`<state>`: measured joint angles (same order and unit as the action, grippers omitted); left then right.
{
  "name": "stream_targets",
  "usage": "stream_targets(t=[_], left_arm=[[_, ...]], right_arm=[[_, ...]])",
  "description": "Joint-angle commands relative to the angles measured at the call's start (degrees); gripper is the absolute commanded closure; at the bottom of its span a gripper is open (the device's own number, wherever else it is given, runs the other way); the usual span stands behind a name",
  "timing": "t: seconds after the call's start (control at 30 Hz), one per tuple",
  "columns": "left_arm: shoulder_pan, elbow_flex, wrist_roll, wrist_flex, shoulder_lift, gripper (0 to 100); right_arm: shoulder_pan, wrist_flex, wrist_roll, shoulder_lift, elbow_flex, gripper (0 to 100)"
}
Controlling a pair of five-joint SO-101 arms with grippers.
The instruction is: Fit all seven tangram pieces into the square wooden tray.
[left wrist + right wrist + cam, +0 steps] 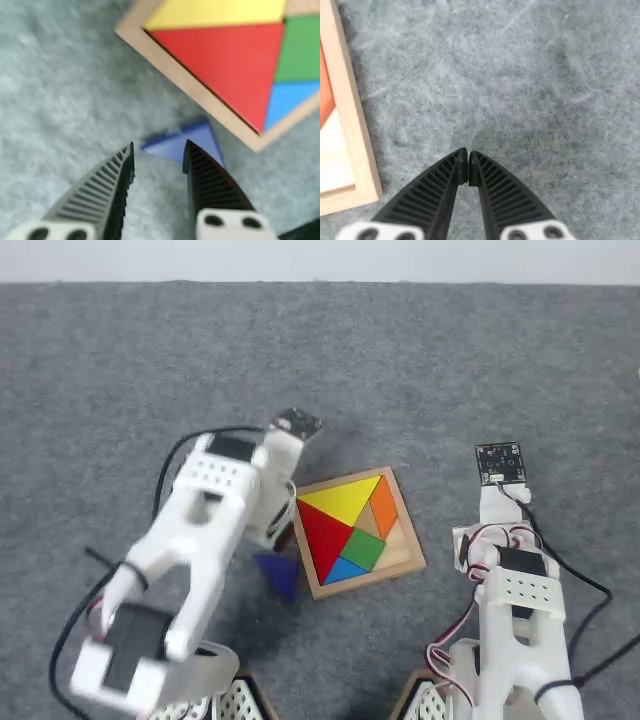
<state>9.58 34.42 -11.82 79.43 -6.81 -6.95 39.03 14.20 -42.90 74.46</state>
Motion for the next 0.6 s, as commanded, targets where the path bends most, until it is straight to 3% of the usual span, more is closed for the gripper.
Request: stream_targets(t=[0.0, 0.13, 0.4, 0.57], left_arm=[[2.81, 6.73, -2.29, -0.79, -10.02, 82], [3.08, 9.80, -4.40, -5.19, -8.09, 77], [2.90, 9.27, -6.86, -12.75, 5.36, 76], [1.76, 4.53, -6.95, -12.40, 15.21, 76]], right_arm=[[0.31, -1.01, 0.44, -1.80, -0.44, 99.2], [0.31, -1.01, 0.44, -1.80, -0.44, 99.2], [0.31, -1.01, 0.35, -1.80, -0.44, 99.2], [0.31, -1.01, 0.35, -1.80, -0.44, 99.2]])
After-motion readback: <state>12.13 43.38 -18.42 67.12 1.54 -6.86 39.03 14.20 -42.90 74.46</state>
